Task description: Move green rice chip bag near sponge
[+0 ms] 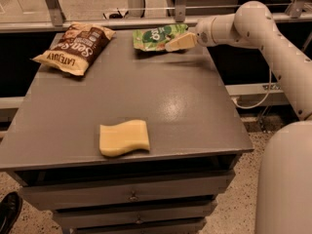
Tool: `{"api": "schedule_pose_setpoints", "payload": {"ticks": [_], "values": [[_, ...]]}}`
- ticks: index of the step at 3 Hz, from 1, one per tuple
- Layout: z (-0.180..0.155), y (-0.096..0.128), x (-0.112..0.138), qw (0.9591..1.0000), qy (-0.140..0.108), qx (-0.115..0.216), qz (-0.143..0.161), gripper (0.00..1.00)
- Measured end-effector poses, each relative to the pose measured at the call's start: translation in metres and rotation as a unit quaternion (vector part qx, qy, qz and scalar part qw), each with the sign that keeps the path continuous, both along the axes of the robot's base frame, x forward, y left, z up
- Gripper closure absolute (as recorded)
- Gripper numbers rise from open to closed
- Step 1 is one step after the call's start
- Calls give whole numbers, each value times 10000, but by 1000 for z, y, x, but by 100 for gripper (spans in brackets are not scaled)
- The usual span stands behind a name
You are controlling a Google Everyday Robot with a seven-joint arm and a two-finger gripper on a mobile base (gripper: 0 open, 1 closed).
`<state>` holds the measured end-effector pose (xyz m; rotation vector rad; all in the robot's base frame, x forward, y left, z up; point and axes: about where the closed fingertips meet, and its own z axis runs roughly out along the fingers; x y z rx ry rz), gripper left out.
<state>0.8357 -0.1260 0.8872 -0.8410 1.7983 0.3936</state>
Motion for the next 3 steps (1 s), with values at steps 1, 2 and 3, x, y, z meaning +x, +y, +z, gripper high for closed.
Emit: {"api": "schedule_pose_setpoints", "payload": {"ticks": [1, 2, 3], "values": [[-9, 17, 19, 9993, 62, 357, -20, 0], [-16, 22, 28, 9983, 147, 562, -90, 12], [-17, 18, 26, 9975, 178, 658, -159, 36]]}}
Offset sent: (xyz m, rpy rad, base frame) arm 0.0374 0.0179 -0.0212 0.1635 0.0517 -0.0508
